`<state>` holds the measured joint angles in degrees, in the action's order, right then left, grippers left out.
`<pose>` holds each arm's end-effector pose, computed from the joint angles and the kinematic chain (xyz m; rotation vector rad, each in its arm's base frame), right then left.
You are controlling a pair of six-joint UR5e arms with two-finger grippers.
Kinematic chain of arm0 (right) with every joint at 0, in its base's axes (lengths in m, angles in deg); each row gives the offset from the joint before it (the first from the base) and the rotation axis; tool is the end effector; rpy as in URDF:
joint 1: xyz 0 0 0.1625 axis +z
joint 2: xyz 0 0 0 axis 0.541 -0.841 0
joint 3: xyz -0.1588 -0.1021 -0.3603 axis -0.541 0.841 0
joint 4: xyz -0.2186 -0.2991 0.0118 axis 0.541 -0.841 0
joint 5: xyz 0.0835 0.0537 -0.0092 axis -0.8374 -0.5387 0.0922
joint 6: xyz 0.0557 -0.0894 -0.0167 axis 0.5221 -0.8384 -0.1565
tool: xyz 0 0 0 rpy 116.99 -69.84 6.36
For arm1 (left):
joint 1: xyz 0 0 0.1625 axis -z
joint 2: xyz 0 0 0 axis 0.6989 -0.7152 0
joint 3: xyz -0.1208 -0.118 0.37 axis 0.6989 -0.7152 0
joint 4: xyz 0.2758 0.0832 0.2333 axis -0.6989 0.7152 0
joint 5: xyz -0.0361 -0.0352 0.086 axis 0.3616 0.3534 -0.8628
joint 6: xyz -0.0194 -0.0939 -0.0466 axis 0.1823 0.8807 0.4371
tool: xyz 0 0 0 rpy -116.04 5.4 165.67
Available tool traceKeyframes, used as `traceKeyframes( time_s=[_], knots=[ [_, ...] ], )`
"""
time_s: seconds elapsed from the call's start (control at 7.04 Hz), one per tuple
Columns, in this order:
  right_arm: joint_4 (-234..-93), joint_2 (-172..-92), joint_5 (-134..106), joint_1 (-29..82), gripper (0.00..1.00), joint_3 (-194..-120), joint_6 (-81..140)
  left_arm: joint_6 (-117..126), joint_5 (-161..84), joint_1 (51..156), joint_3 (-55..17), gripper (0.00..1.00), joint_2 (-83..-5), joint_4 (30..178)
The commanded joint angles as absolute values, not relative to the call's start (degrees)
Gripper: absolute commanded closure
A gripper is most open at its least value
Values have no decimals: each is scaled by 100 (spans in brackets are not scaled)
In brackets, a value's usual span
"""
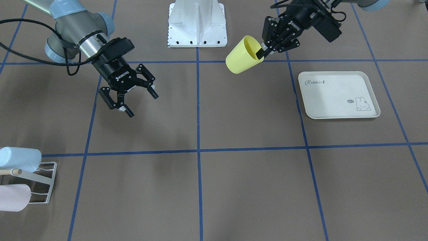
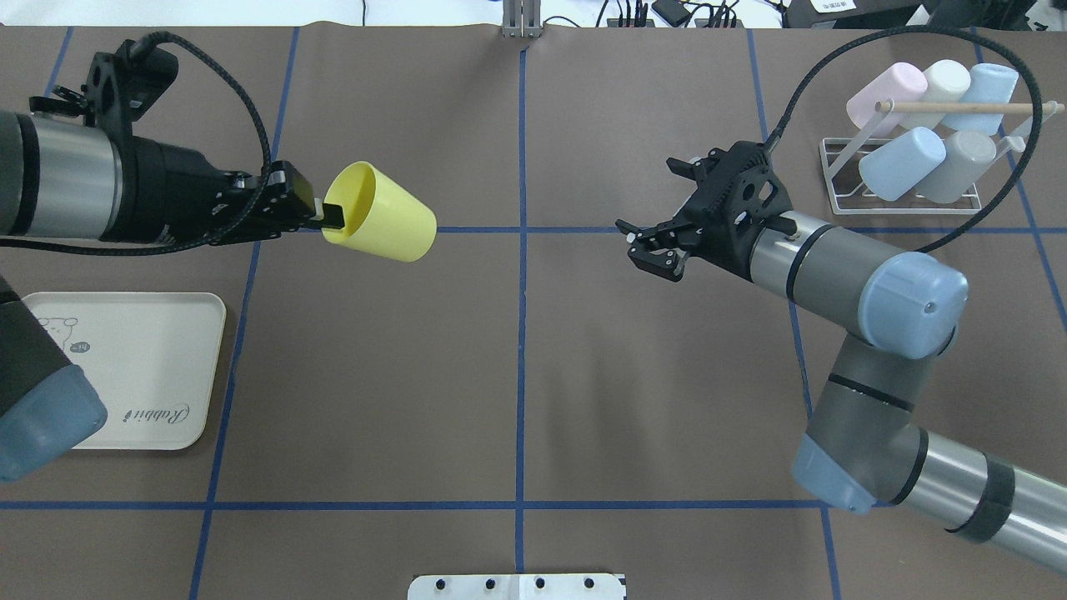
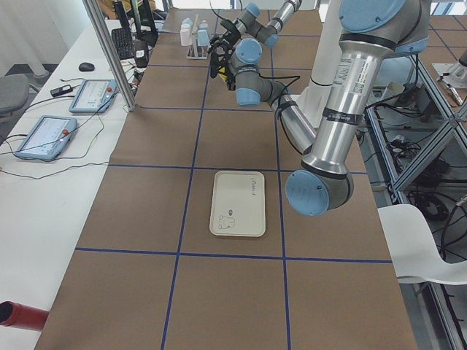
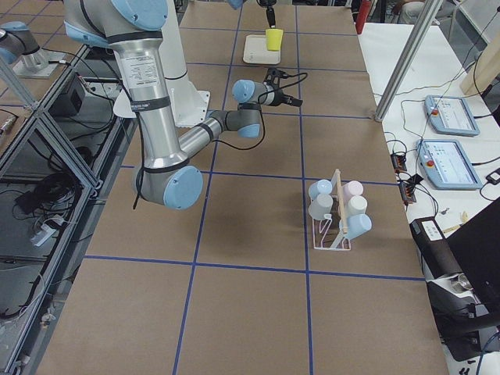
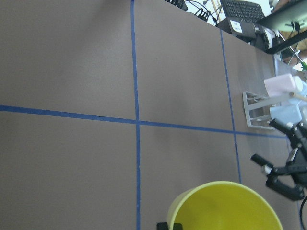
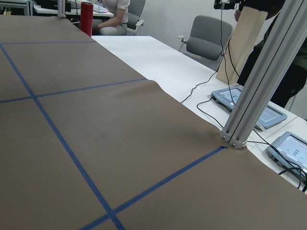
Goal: Transfer IKEA cup to right arm and place on rack
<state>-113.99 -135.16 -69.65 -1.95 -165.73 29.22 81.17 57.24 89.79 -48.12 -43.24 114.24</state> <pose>-0.3730 -0.4018 0.2834 1.3600 -0.8597 -0.4228 0.2627 -0.3876 0.1954 0.1906 1.4924 -0.3098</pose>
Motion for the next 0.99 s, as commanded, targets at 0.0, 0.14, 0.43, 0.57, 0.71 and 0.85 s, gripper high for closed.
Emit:
traceKeyframes(
  time_s=[0.0,0.14,0.43,0.57,0.71,0.85],
  knots=[
    [-11409,-13381,-6294,-751,1,-16652,2885,9250,5513,8943,-4505,100,-4860,11487],
    [-11496,-13302,-7086,-761,2,-16678,2876,9165,5504,8873,-4487,100,-4913,11496],
    [-12380,-12917,-8618,-402,1,-16775,2902,9041,5513,8715,-4215,100,-5237,11513],
    [-12855,-12653,-8893,-401,1,-16793,2911,8910,5513,8592,-4084,100,-5387,11514],
    [-12825,-12573,-8896,-419,1,-16802,2981,8561,5574,8565,-4074,100,-5397,11548],
    [-12816,-12580,-8896,-419,6,-16915,2990,8479,5609,8556,-4117,100,-5388,11557]
  ],
)
